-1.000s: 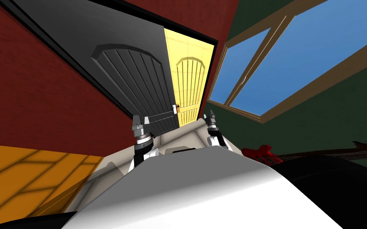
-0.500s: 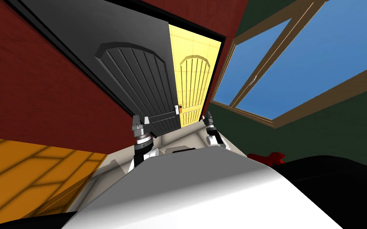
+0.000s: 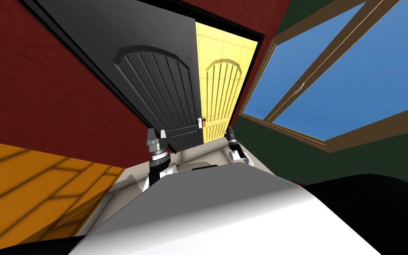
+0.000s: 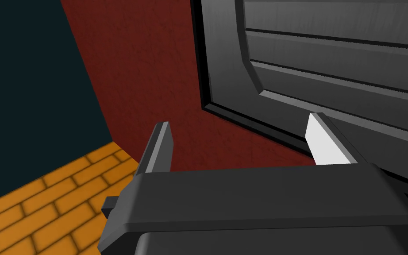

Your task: Pull the door open

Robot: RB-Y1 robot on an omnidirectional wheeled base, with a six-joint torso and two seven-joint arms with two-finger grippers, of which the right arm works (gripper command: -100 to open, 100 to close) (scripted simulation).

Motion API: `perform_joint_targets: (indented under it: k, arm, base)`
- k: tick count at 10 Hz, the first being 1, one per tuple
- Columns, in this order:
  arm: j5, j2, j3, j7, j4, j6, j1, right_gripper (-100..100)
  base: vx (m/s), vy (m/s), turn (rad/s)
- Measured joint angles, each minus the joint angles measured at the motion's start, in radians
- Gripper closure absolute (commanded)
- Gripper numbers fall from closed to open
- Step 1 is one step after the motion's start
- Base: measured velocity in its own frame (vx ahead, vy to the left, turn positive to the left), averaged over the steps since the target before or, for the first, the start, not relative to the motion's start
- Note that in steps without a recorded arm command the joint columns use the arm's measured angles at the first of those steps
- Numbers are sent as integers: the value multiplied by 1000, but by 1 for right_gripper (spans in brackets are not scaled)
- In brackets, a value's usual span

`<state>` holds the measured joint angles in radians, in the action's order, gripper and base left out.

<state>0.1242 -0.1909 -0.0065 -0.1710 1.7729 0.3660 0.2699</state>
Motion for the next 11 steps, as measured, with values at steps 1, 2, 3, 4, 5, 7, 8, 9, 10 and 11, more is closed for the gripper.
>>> perform_joint_targets:
  k: [1, 2, 3, 4, 5, 7, 8, 9, 10, 11]
  arm:
    - [0, -9, 2, -3, -24, 2, -7, -100]
    - [-2, -11, 6, -3, -51, -1, -24, -100]
    - [-2, -20, 7, -5, -81, -1, -36, -100]
    - [-1, -31, 7, -10, -111, -1, -49, -100]
    - [0, -40, 8, -14, -130, -5, -59, -100]
    - [-1, -54, 13, -19, -186, -3, -81, -100]
    - [-1, -61, 15, -22, -205, -2, -85, -100]
    - [0, -71, 16, -26, -231, -3, -98, -100]
    - [0, -78, 17, -29, -257, -6, -113, -100]
    - [-1, -83, 19, -30, -283, -3, -121, -100]
  base:
    - [115, 20, 125]
    - [104, 30, 107]
    - [103, 49, 123]
    - [114, 30, 110]
    - [128, 34, 99]
    - [108, 36, 106]
    - [102, 28, 105]
    - [103, 27, 87]
    - [109, 33, 97]
    - [116, 36, 96]
